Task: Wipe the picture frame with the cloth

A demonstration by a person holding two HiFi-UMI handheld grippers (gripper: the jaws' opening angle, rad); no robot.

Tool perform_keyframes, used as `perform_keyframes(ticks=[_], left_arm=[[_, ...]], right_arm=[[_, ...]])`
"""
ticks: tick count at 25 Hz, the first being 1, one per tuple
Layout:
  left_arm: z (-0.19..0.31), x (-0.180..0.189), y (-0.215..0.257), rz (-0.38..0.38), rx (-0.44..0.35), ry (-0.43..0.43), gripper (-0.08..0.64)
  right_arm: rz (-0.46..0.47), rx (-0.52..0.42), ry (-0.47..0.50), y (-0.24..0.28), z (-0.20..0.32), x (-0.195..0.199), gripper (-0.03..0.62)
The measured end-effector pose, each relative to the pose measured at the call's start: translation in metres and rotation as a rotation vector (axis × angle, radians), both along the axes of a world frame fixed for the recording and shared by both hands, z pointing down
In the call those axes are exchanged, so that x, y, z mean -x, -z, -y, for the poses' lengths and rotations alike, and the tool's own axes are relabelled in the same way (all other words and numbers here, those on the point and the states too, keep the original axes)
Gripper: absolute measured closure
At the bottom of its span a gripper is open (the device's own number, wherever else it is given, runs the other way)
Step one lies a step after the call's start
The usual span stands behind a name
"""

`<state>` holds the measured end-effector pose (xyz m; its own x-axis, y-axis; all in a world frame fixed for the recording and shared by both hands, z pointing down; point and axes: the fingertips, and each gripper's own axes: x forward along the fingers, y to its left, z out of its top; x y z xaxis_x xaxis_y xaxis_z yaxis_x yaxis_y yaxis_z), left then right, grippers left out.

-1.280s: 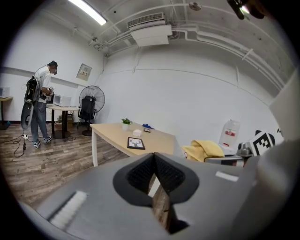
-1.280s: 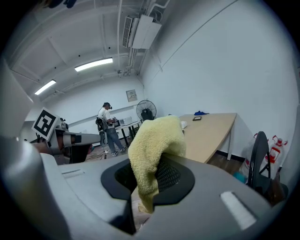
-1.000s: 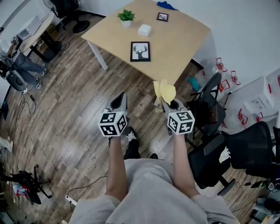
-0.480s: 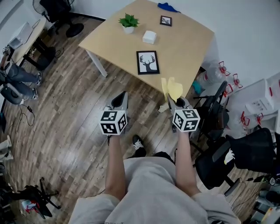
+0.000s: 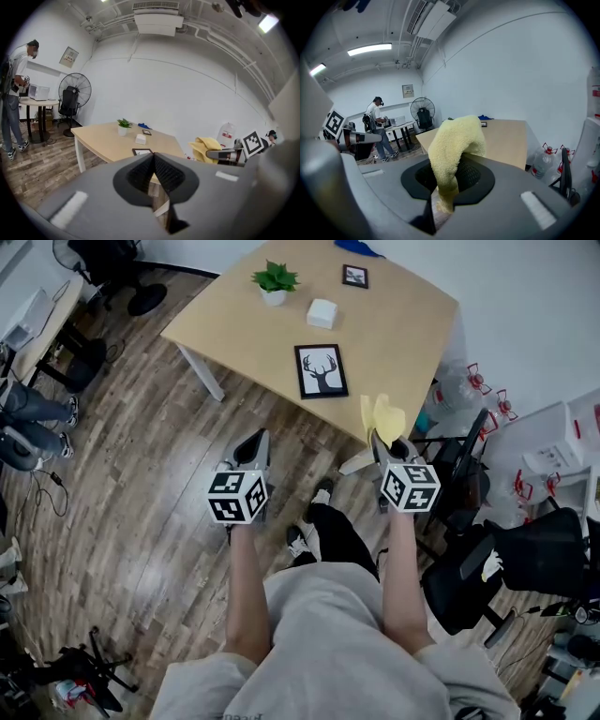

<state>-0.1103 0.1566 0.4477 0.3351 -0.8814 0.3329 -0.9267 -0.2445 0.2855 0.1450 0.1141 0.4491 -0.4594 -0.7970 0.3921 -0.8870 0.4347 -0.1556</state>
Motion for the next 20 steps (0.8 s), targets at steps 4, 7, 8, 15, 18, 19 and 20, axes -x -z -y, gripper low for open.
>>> perform_keyframes(ticks=[4, 7, 8, 15, 18, 19, 20], left_arm=[[0.015, 0.014, -0.005, 0.008, 0.011, 0.002, 0.508], [0.031, 0.023, -0.007, 0.015, 0.017, -0.001, 0.508], [0.038, 0.026, -0.008, 0.018, 0.019, -0.005, 0.508], [0.096, 0.039, -0.012, 0.021, 0.046, -0.022, 0.508], [0.123, 0.035, -0.011, 0.043, 0.054, -0.057, 0.508], [0.133, 0.035, -0.012, 0.055, 0.056, -0.067, 0.508], [0.142, 0.035, -0.012, 0.064, 0.059, -0.077, 0.508]], right_arm=[[0.003, 0.004, 0.004, -0.005, 0.019, 0.014, 0.541], [0.004, 0.009, 0.01, -0.009, 0.039, 0.027, 0.541], [0.007, 0.009, 0.01, -0.01, 0.048, 0.031, 0.541], [-0.002, 0.015, 0.008, -0.013, 0.111, 0.048, 0.541], [-0.008, 0.013, 0.002, -0.008, 0.139, 0.051, 0.541], [-0.011, 0.012, 0.001, -0.008, 0.149, 0.053, 0.541], [-0.015, 0.01, 0.002, -0.007, 0.158, 0.055, 0.541]])
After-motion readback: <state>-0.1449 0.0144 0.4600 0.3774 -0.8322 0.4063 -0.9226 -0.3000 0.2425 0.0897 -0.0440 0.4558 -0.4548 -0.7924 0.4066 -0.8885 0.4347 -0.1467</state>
